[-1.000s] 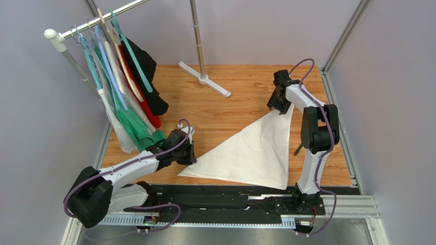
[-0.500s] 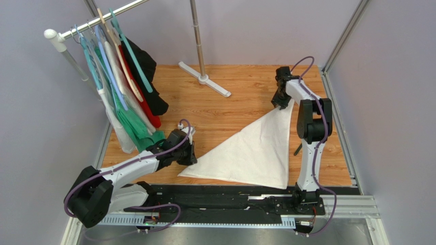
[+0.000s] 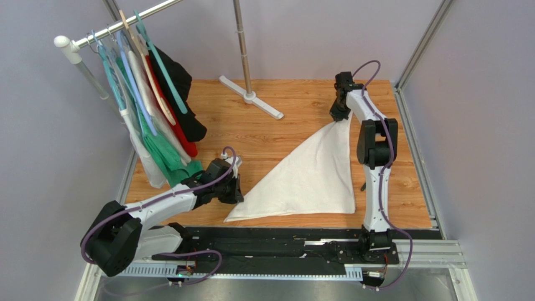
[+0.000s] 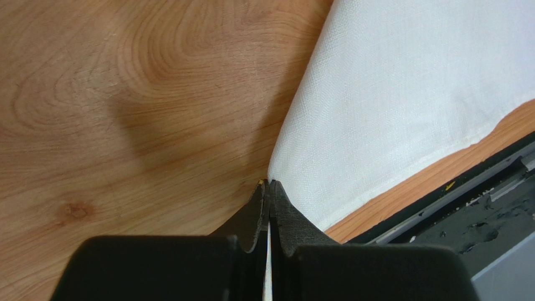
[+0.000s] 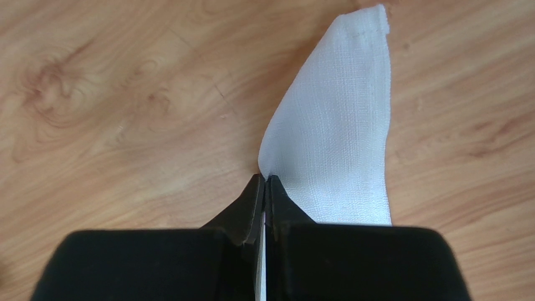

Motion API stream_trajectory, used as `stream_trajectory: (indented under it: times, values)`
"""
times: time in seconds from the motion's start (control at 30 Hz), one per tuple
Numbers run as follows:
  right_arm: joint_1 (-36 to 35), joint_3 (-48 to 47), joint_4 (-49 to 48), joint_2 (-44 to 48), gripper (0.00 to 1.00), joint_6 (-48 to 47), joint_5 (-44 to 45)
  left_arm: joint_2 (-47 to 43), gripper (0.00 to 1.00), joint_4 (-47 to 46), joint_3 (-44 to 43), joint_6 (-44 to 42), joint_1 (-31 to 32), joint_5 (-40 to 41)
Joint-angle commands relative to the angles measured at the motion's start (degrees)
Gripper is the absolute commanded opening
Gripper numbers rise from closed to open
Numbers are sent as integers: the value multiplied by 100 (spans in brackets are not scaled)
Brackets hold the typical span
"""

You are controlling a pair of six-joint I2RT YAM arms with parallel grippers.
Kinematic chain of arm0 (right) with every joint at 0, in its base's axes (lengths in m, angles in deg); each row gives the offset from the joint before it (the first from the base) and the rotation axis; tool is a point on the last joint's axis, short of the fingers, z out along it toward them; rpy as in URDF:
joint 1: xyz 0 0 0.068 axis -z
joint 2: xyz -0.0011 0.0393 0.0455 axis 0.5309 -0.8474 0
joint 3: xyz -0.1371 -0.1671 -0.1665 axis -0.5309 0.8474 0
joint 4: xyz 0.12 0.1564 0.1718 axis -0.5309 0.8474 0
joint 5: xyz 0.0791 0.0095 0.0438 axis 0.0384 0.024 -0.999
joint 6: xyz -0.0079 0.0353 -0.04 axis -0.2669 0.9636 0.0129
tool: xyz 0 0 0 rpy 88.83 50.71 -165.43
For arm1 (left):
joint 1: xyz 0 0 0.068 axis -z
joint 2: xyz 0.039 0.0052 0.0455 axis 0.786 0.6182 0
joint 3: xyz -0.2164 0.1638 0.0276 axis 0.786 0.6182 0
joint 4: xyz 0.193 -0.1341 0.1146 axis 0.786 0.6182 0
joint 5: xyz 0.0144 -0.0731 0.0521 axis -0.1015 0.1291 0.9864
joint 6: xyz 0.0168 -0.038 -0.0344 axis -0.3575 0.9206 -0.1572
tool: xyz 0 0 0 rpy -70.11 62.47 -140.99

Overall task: Fold the napkin, place the utensils inside, and roll it up
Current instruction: Fold the napkin

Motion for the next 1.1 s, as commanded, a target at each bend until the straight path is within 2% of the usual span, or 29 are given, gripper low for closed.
stream_trajectory:
  times: [0.0,0.17,0.27,0.3,0.4,0.5,0.53,0.57,0.63,0.67,0.73,0.77,0.93,1.07]
  values:
    - [3,-699,75,-524,0,152,-202,-10,0,-404,11,175,-30,-293]
    - [-50,-1009,-249,-726,1,196,-491,227,0,-958,143,536,31,-557]
    - [-102,-1149,-373,-762,9,134,-701,411,0,-1029,82,615,102,-610]
    - [-102,-1176,-416,-744,23,82,-790,438,0,-1046,82,641,145,-602]
    - [-146,-1106,-496,-481,46,-41,-1002,465,0,-1064,90,773,181,-532]
    - [-146,-869,-557,54,56,-287,-1291,430,0,-1090,99,800,181,-549]
    - [-155,-755,-566,230,56,-383,-1309,386,1,-1082,99,791,181,-566]
    - [-155,-519,-575,623,57,-419,-1353,377,10,-1064,90,791,181,-558]
    - [-164,-167,-593,1038,58,-489,-1388,289,20,-959,73,739,181,-462]
    - [-164,287,-593,1562,58,-498,-1414,254,30,-898,64,730,181,-417]
    - [-164,834,-706,2127,58,-498,-1450,97,37,-695,47,668,181,-303]
    - [-173,1507,-785,2678,59,-481,-1450,35,45,-643,55,677,181,-250]
    - [-155,3120,-831,4228,59,-499,-1117,-299,52,-168,47,624,181,92]
    - [203,4227,-540,5388,59,-166,-729,-545,56,157,47,563,181,198]
